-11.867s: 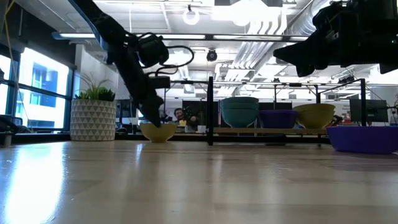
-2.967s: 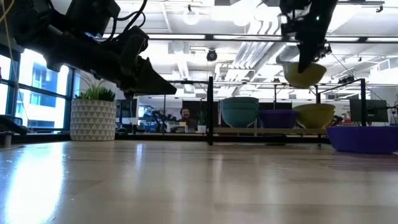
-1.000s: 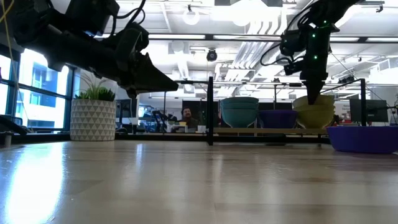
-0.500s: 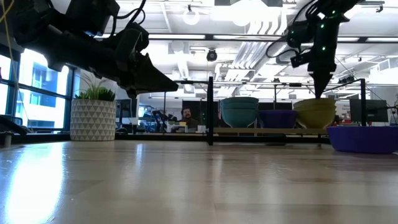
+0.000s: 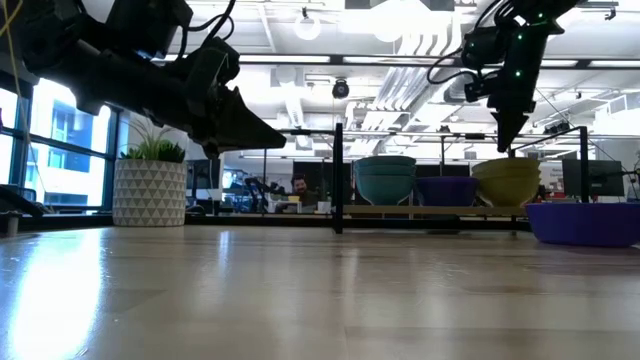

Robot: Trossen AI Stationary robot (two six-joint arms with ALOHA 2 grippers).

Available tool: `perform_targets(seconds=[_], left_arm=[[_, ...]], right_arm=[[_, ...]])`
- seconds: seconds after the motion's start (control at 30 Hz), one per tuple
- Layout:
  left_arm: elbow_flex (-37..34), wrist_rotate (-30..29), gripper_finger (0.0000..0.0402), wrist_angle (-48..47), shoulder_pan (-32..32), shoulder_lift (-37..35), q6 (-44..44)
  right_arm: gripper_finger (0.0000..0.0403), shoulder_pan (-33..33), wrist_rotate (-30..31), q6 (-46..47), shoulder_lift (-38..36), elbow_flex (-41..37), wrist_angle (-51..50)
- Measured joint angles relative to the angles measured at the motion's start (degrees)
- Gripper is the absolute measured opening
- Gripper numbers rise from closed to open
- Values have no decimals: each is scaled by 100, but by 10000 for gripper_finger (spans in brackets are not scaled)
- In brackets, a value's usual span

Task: Pick & Place Mini bowls
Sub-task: Stack the yellow bowl on top of the yellow bowls on the shelf, then stack the blue bowl on top of the blue bowls on the shelf

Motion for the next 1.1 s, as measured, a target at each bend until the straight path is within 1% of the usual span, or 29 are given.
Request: perform_targets(seconds=[0.1, 0.27, 0.37, 0.47, 0.63, 0.73, 0.8, 0.87, 1.1], left_arm=[[0, 0, 3, -2, 1, 0, 1], [0, 0, 3, -2, 0, 0, 22], [0, 26, 3, -2, 2, 0, 22], [0, 46, 3, 2, 0, 0, 20], [0, 56, 3, 46, 1, 0, 21], [0, 70, 3, 55, 0, 0, 20], [0, 70, 3, 76, 0, 0, 21], [0, 72, 3, 130, 0, 0, 22], [0, 84, 3, 171, 1, -2, 22]], right_arm=[[9, 2, -29, 69, -2, -56, 49], [3, 2, -32, 2, -2, -450, 286], [2, 2, -104, 8, -78, -504, 478], [1, 7, -193, 26, -295, -418, 645], [1, 7, -253, 52, -778, -296, 645], [2, 6, -421, 174, -1087, -293, 642], [1, 7, -486, 351, -1216, -299, 736], [1, 6, -491, 665, -1261, -387, 1061], [1, 2, -502, 1352, -976, -766, 2029]])
